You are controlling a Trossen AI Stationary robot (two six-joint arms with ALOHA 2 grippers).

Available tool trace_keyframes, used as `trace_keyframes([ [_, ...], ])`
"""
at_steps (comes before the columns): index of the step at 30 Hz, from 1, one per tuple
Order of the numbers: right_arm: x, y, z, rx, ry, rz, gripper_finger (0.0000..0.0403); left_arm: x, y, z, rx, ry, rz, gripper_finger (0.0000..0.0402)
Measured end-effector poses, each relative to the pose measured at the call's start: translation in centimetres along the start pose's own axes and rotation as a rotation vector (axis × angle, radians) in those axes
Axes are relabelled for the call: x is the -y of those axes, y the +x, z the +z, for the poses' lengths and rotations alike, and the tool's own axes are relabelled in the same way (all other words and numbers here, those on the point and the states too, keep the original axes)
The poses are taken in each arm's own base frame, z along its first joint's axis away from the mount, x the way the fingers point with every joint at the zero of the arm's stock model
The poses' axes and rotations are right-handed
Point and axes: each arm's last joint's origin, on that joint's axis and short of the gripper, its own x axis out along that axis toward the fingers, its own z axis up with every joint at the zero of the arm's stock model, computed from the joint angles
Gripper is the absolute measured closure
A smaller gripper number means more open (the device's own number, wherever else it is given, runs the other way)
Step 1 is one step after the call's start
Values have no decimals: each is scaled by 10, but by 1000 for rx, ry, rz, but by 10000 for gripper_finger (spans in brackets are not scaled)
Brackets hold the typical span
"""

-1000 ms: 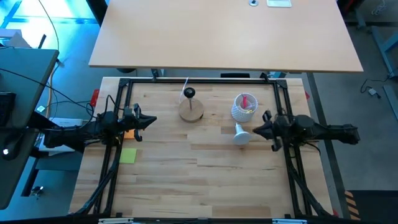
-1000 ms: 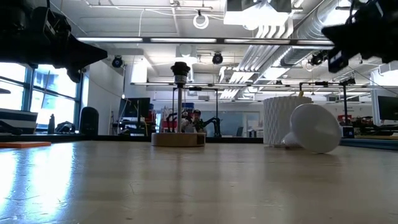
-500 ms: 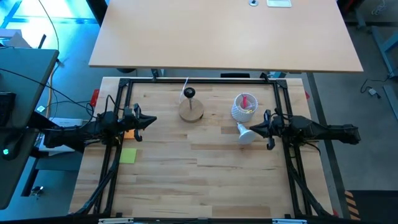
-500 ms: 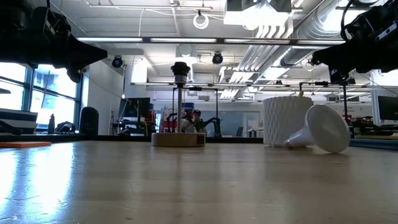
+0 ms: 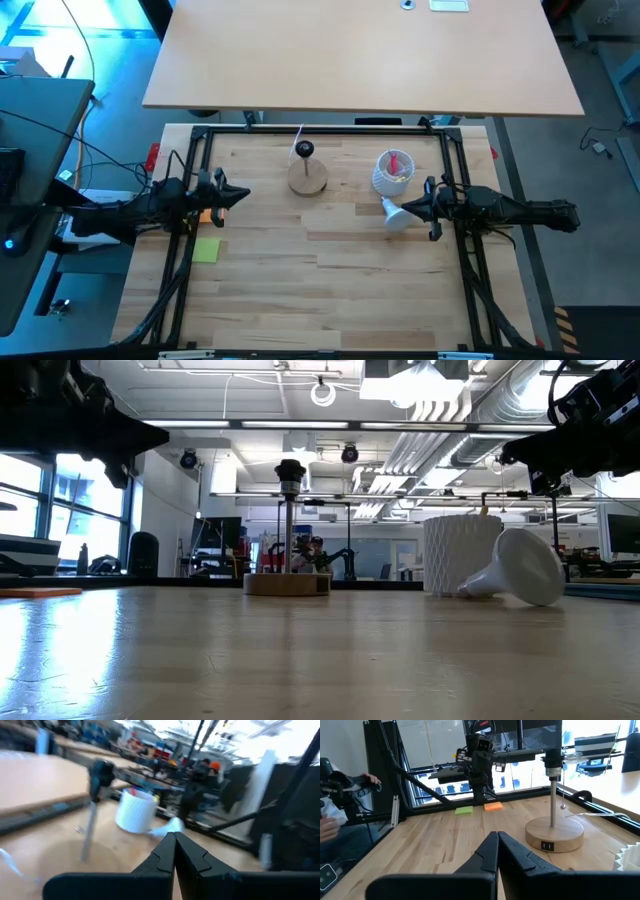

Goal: Screw lightbulb
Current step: Return to Home Position

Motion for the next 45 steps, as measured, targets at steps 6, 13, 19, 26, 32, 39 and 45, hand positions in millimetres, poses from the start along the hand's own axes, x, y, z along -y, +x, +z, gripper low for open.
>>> trace_keyframes([
  [6, 0, 0, 0, 1, 0, 0, 403, 7, -3, -13, -135, 9, -150, 402],
  [13, 0, 0, 0, -5, 0, 7, 403, 19, -6, -22, -158, 152, -307, 401],
  [19, 0, 0, 0, -8, 0, 17, 403, 20, -6, -23, -159, 157, -318, 401],
  [26, -1, 0, -1, -11, 0, 22, 403, 20, -5, -23, -169, 159, -314, 401],
  [32, -1, 0, 0, -11, 0, 22, 403, 20, -5, -23, -169, 159, -314, 402],
  [39, -1, 0, -1, -12, 0, 24, 403, 20, -5, -23, -169, 159, -314, 401],
  [45, -1, 0, -1, -12, 0, 25, 403, 20, -5, -23, -169, 159, -314, 401],
])
